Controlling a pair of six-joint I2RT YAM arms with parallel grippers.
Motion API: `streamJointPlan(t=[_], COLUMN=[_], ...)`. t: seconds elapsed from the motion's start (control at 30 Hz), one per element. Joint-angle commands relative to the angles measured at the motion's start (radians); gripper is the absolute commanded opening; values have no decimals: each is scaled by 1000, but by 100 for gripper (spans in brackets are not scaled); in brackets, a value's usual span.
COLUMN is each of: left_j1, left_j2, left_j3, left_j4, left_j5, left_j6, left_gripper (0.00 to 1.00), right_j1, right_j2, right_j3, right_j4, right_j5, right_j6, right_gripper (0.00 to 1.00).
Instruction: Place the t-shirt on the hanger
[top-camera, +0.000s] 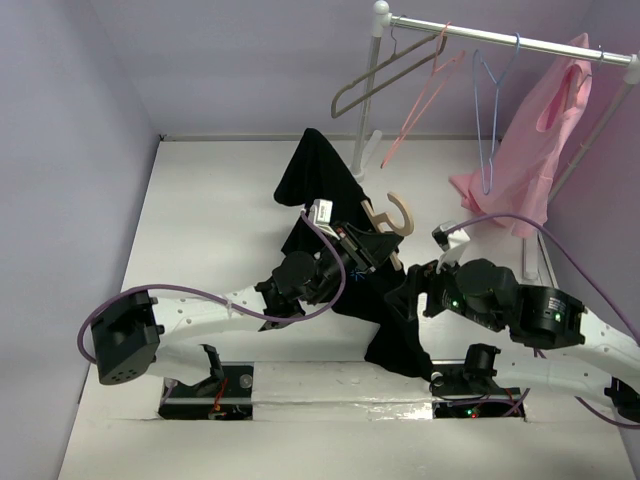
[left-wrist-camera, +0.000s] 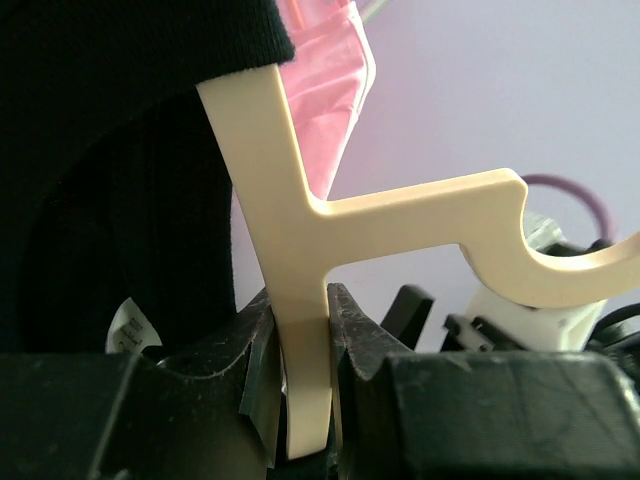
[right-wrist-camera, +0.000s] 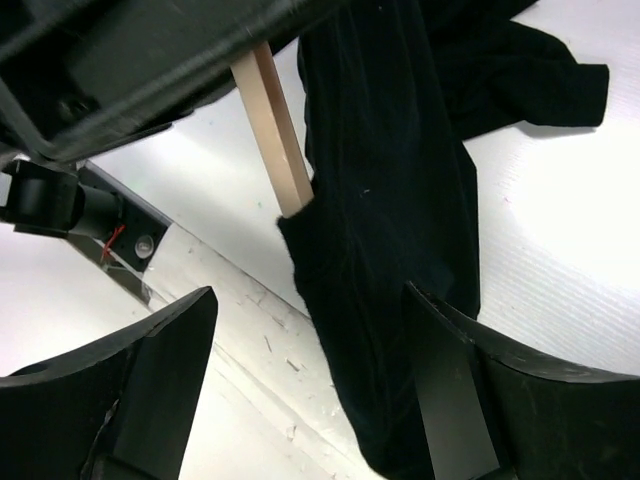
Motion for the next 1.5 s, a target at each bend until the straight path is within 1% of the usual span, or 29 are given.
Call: streamJointPlan(t=[0.0, 0.03, 0.13, 0.17, 0.23, 0.27, 0.3, 0.37, 0.53, 0.6, 0.83, 1.23, 1.4, 1.47], left_j1=[7, 16, 17, 17, 17, 17, 17, 17, 17, 17, 17, 17, 17, 17], left_j2=[-53, -56, -70, -70, -70, -69, -69, -69, -64, -61, -67, -63, -67, -64], left_j3=[-8, -11, -15, -12, -8, -8, -9, -12, -18, -18, -23, -12, -26, -25], left_j4=[114, 122, 130, 128, 126, 128, 128, 130, 134, 136, 139, 145, 154, 159], left_j5=[-11, -13, -19, -19, -17, -16, -16, -17, -14, -11, -10, 15, 21, 23], left_j6=[-26, -32, -38, -37, -40, -41, -44, -52, -70, -77, -89, -104, -121, -123], left_gripper=[0, 0, 0, 0, 0, 0, 0, 0, 0, 0, 0, 0, 0, 0], right_j1=[-2, -2, -2, -2, -2, -2, -2, -2, -2, -2, -2, -2, -2, -2], right_j2=[-23, -26, -35, -38, -40, -37, -35, -20, 12, 18, 37, 57, 37, 22], right_j3=[-48, -57, -89, -94, -103, -106, -109, -113, -110, -99, -56, -45, -71, -82], right_j4=[90, 96, 130, 149, 168, 183, 188, 202, 234, 251, 291, 335, 360, 364], right_j5=[-16, -15, 1, 16, 25, 43, 53, 71, 116, 154, 182, 188, 171, 171], right_j6=[-28, -28, -45, -59, -76, -87, -93, -111, -150, -169, -228, -262, -251, -249], right_gripper=[80, 79, 68, 60, 54, 44, 39, 34, 32, 26, 22, 24, 26, 29])
